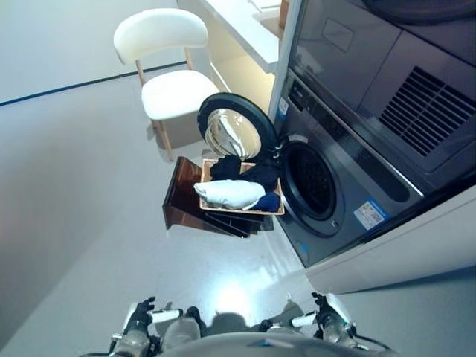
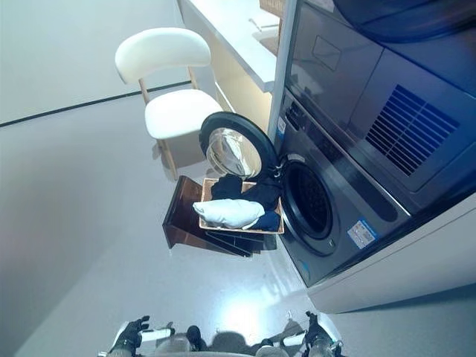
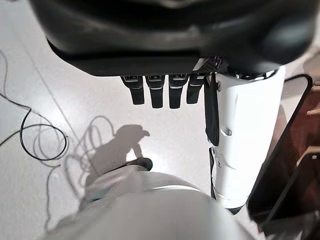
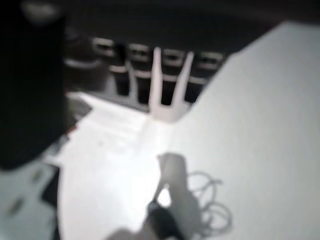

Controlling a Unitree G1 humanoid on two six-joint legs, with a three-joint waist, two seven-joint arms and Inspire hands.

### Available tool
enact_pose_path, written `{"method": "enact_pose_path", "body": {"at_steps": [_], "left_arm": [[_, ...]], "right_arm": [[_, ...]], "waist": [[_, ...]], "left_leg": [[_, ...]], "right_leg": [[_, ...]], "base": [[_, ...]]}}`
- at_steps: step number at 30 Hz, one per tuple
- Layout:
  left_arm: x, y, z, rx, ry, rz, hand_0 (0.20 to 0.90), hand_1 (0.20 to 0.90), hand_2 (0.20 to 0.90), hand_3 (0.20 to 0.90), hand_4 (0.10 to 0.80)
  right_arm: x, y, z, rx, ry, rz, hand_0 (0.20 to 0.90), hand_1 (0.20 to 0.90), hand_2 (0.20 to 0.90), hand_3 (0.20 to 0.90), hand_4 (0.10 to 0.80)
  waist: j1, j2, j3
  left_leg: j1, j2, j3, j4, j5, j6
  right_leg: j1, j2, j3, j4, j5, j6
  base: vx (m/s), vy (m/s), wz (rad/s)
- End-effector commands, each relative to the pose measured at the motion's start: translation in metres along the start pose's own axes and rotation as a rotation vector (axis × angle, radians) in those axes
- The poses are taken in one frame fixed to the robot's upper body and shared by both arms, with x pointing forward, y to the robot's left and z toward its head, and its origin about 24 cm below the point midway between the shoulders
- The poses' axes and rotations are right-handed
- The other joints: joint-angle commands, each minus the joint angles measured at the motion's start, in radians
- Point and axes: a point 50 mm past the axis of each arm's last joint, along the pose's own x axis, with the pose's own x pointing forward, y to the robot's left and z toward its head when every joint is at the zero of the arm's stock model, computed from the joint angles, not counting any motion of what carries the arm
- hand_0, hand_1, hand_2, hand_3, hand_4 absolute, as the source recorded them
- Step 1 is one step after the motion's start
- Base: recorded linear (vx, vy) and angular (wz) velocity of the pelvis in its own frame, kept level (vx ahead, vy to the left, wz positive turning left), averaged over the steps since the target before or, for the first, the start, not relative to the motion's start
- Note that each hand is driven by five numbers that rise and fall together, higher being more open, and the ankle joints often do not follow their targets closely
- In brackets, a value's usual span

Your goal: Pick up the clothes and place them into the washing machine

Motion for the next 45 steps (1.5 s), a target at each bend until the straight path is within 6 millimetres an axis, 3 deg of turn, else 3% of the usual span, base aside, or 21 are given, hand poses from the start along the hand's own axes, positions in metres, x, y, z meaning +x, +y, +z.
{"method": "enact_pose_path", "body": {"at_steps": [1,4,7,9,10,14,15,18,20,22,24,26,28,29,31,34,37,43,44,45], "left_arm": [[-0.006,-0.032,0.004,-0.129,0.008,-0.038,0.900,0.900,0.900,0.900,0.800],[-0.007,-0.032,-0.004,-0.186,0.047,-0.019,0.900,0.900,0.900,0.900,0.800],[-0.008,-0.028,-0.008,-0.216,0.063,0.012,0.900,0.900,0.900,0.900,0.800],[-0.006,-0.024,-0.007,-0.203,0.061,0.016,0.900,0.900,0.900,0.900,0.800],[-0.001,-0.009,0.004,-0.218,0.019,0.063,0.900,0.900,0.900,0.900,0.800],[0.003,0.006,0.014,-0.210,-0.021,0.095,0.900,0.900,0.900,0.900,0.800],[0.004,0.014,0.019,-0.193,-0.041,0.112,0.900,0.900,0.900,0.900,0.800],[0.006,0.018,0.025,-0.156,-0.065,0.113,0.900,0.900,0.900,0.900,0.800],[0.005,0.015,0.027,-0.125,-0.076,0.094,0.900,0.900,0.900,0.900,0.800],[0.005,0.013,0.027,-0.115,-0.079,0.085,0.900,0.900,0.900,0.900,0.800],[0.005,0.012,0.027,-0.112,-0.079,0.080,0.900,0.900,0.900,0.900,0.800],[0.006,0.015,0.028,-0.092,-0.083,0.076,0.900,0.900,0.900,0.900,0.800],[0.007,0.022,0.029,-0.082,-0.085,0.093,0.900,0.900,0.900,0.900,0.800],[0.007,0.025,0.030,-0.077,-0.086,0.103,0.900,0.900,0.900,0.900,0.800],[0.008,0.029,0.030,-0.074,-0.090,0.113,0.900,0.900,0.900,0.900,0.800],[0.007,0.027,0.031,-0.074,-0.094,0.110,0.900,0.900,0.900,0.900,0.800],[0.008,0.021,0.039,-0.073,-0.116,0.097,0.900,0.900,0.900,0.900,0.800],[0.004,-0.009,0.051,-0.045,-0.175,0.007,0.900,0.900,0.900,0.900,0.800],[0.003,-0.014,0.049,-0.003,-0.168,-0.014,0.900,0.900,0.900,0.900,0.800],[0.003,-0.015,0.052,-0.006,-0.183,-0.016,0.900,0.900,0.900,0.900,0.800]], "right_arm": [[0.006,-0.016,0.011,-0.021,-0.049,-0.063,0.900,0.900,0.900,0.900,0.800],[0.005,-0.014,0.013,0.000,-0.052,-0.060,0.900,0.900,0.900,0.900,0.800],[0.003,-0.009,0.007,0.015,-0.035,-0.041,0.900,0.900,0.900,0.900,0.800],[0.004,-0.011,0.011,0.045,-0.035,-0.047,0.900,0.900,0.900,0.900,0.800],[0.004,-0.009,0.012,0.053,-0.037,-0.034,0.900,0.900,0.900,0.900,0.800],[0.005,-0.010,0.024,0.035,-0.092,-0.031,0.900,0.900,0.900,0.900,0.800],[0.007,-0.016,0.037,0.054,-0.128,-0.044,0.900,0.900,0.900,0.900,0.800],[0.008,-0.019,0.050,0.074,-0.172,-0.046,0.900,0.900,0.900,0.900,0.800],[0.007,-0.015,0.047,0.071,-0.161,-0.030,0.900,0.900,0.900,0.900,0.800],[0.006,-0.012,0.042,0.065,-0.144,-0.021,0.900,0.900,0.900,0.900,0.800],[0.007,-0.013,0.039,0.062,-0.134,-0.023,0.900,0.900,0.900,0.900,0.800],[0.008,-0.017,0.036,0.074,-0.121,-0.039,0.900,0.900,0.900,0.900,0.800],[0.009,-0.023,0.035,0.077,-0.119,-0.058,0.900,0.900,0.900,0.900,0.800],[0.010,-0.025,0.034,0.070,-0.119,-0.066,0.900,0.900,0.900,0.900,0.800],[0.010,-0.025,0.036,0.043,-0.134,-0.066,0.900,0.900,0.900,0.900,0.800],[0.009,-0.023,0.040,-0.029,-0.166,-0.063,0.900,0.900,0.900,0.900,0.800],[0.013,-0.037,0.050,-0.071,-0.199,-0.102,0.900,0.900,0.900,0.900,0.800],[0.014,-0.043,0.056,-0.159,-0.237,-0.126,0.900,0.900,0.900,0.900,0.800],[0.015,-0.072,0.131,-0.165,-0.372,-0.209,0.900,0.900,0.900,0.900,0.800],[0.016,-0.064,0.117,-0.177,-0.347,-0.187,0.900,0.900,0.900,0.900,0.800]], "waist": [[0.034,0.003,0.009],[0.054,0.002,0.007],[0.073,0.000,-0.014],[0.084,-0.014,-0.033],[0.090,-0.037,-0.038],[0.097,-0.057,-0.043],[0.101,-0.071,-0.050],[0.097,-0.084,-0.058],[0.090,-0.096,-0.068],[0.088,-0.096,-0.069],[0.086,-0.086,-0.068],[0.045,-0.044,-0.032],[0.024,-0.012,-0.013],[0.020,-0.007,-0.010],[0.006,-0.006,0.009],[-0.016,-0.017,0.028],[-0.014,-0.038,0.041],[-0.025,-0.024,0.007],[-0.007,-0.021,0.001],[-0.002,-0.016,-0.002]], "left_leg": [[-0.122,-0.037,-0.009,-0.112,0.079,0.098],[-0.134,0.031,0.003,-0.180,0.134,0.073],[-0.116,0.074,0.038,-0.181,0.164,0.062],[-0.146,0.062,0.050,-0.076,0.156,0.076],[-0.157,0.060,0.071,-0.020,0.129,0.094],[-0.175,0.061,0.103,-0.004,0.110,0.105],[-0.188,0.056,0.117,0.000,0.099,0.111],[-0.195,0.041,0.121,-0.003,0.082,0.120],[-0.190,0.011,0.127,-0.002,0.048,0.140],[-0.174,-0.003,0.130,-0.006,0.036,0.153],[-0.155,-0.012,0.131,-0.017,0.030,0.165],[-0.065,-0.035,0.103,-0.079,0.026,0.189],[0.001,-0.028,0.087,-0.132,0.031,0.182],[0.026,-0.024,0.086,-0.151,0.030,0.175],[0.071,-0.013,0.088,-0.180,0.027,0.159],[0.110,-0.005,0.078,-0.172,0.002,0.141],[0.094,-0.022,0.069,-0.091,-0.045,0.144],[0.085,-0.022,0.044,-0.139,-0.017,0.136],[0.090,-0.023,0.036,-0.147,-0.015,0.136],[0.094,-0.024,0.030,-0.161,-0.009,0.136]], "right_leg": [[-0.035,0.084,-0.023,0.022,0.039,0.020],[0.013,0.088,0.016,0.015,-0.005,0.028],[0.089,0.055,0.044,0.011,-0.056,0.052],[0.119,0.014,0.030,0.046,-0.068,0.062],[0.089,-0.010,0.044,0.101,-0.050,0.073],[0.046,-0.030,0.047,0.109,-0.005,0.094],[0.034,-0.045,0.048,0.092,0.035,0.109],[0.034,-0.060,0.051,0.066,0.077,0.120],[0.017,-0.088,0.053,0.089,0.178,0.133],[0.000,-0.101,0.053,0.138,0.215,0.131],[-0.032,-0.101,0.058,0.201,0.250,0.121],[-0.133,-0.025,0.096,0.383,0.210,0.079],[-0.203,0.030,0.067,0.360,0.085,0.045],[-0.216,0.026,0.044,0.307,0.067,0.043],[-0.249,-0.002,0.006,0.174,0.112,0.066],[-0.282,-0.034,0.006,0.058,0.208,0.106],[-0.267,-0.043,0.014,0.058,0.208,0.105],[-0.237,-0.028,-0.025,0.027,0.206,0.099],[-0.226,-0.030,-0.031,0.022,0.203,0.098],[-0.223,-0.032,-0.032,0.027,0.199,0.099]], "base": [[0.265,0.092,-0.40],[0.291,0.136,-0.50],[0.380,0.266,-0.58],[0.424,0.292,-0.31],[0.298,0.182,-0.40],[0.131,0.093,-0.38],[0.192,0.123,-0.10],[0.189,0.146,-0.01],[0.178,0.150,0.07],[0.155,0.168,0.02],[0.138,0.209,0.01],[0.184,0.282,0.11],[0.191,0.115,0.04],[0.202,-0.014,-0.05],[0.188,-0.100,0.02],[0.151,-0.123,0.17],[0.075,-0.106,0.37],[0.062,-0.063,0.32],[0.077,-0.023,0.19],[0.079,-0.006,0.17]]}}
